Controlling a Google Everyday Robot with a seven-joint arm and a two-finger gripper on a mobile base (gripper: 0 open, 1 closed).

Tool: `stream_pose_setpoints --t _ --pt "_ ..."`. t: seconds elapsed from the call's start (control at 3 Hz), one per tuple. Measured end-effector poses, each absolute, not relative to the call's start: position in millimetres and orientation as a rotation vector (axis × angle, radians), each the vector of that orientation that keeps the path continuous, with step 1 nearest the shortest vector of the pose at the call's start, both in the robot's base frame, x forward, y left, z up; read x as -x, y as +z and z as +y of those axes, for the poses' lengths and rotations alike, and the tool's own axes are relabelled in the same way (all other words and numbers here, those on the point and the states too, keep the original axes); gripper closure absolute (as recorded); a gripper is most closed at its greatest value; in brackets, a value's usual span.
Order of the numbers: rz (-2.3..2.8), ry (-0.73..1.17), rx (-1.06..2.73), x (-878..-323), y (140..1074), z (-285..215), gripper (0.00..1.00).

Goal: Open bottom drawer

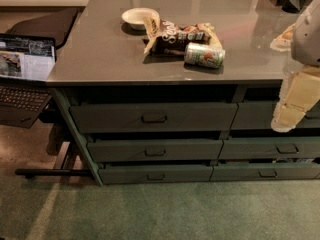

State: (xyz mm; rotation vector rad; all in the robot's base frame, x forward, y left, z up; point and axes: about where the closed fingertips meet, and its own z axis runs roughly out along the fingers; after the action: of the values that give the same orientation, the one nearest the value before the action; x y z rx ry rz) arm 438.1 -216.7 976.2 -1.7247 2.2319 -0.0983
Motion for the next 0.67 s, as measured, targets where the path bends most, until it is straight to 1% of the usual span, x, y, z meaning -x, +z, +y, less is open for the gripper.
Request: stream_pose_setpoints --t 0.67 --pt "2.204 -0.131 1.727 -440 959 -207 0.0"
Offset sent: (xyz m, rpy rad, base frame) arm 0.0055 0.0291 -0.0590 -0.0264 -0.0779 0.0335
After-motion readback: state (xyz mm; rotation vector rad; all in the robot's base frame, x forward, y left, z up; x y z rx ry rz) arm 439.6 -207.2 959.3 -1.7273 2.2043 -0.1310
